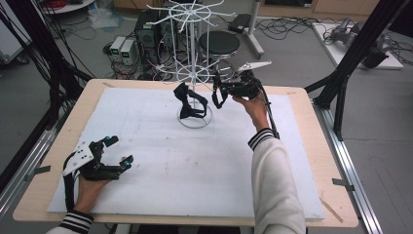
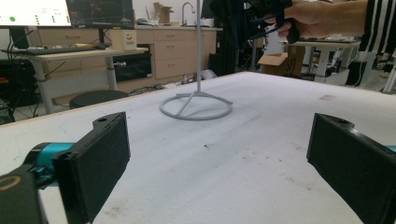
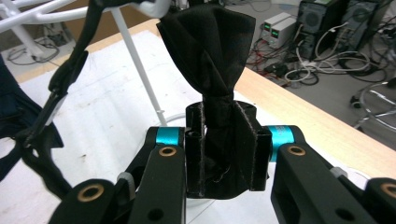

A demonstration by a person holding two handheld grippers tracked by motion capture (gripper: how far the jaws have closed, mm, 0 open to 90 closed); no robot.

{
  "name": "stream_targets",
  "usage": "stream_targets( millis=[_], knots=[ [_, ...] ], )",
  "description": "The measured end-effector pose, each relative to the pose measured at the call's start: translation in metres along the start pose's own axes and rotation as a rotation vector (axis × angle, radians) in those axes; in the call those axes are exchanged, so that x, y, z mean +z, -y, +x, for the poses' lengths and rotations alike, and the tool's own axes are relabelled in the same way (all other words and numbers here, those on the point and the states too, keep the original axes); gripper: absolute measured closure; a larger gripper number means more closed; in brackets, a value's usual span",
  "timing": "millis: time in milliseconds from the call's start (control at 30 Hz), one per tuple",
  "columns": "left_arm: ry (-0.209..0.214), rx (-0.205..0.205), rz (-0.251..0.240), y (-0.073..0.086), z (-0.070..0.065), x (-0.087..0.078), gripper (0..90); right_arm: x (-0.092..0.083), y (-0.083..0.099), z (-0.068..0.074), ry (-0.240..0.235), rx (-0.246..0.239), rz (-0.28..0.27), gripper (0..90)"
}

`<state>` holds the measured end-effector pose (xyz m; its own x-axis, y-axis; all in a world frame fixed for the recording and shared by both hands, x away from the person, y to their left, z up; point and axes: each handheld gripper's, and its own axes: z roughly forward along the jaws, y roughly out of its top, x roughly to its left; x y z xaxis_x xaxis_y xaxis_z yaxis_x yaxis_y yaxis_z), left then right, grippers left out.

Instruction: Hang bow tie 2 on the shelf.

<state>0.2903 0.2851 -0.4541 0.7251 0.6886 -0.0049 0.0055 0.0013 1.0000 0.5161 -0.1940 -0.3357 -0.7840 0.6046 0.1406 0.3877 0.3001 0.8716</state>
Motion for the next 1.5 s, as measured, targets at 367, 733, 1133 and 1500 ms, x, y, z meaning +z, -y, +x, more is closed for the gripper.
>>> stream_targets(
  millis=[367, 733, 1133, 1500],
  knots=[
    [0.000, 0.001, 0.000, 0.000, 0.000, 0.000, 6.5, -0.004, 0.001, 0.000, 0.000, 0.055, -0.014, 28.6],
    [0.009, 0.002, -0.010, 0.000, 0.001, -0.001, 6.5, -0.031, 0.008, 0.016, 0.048, -0.025, 0.036, 9.8],
    [0.001, -0.008, -0.016, 0.000, 0.001, -0.002, 6.5, -0.079, 0.035, 0.052, 0.092, -0.060, -0.051, 9.9],
    [-0.001, -0.004, -0.019, 0.001, 0.001, -0.002, 6.4, -0.120, 0.085, 0.082, 0.110, -0.060, -0.202, 9.9]
  ],
)
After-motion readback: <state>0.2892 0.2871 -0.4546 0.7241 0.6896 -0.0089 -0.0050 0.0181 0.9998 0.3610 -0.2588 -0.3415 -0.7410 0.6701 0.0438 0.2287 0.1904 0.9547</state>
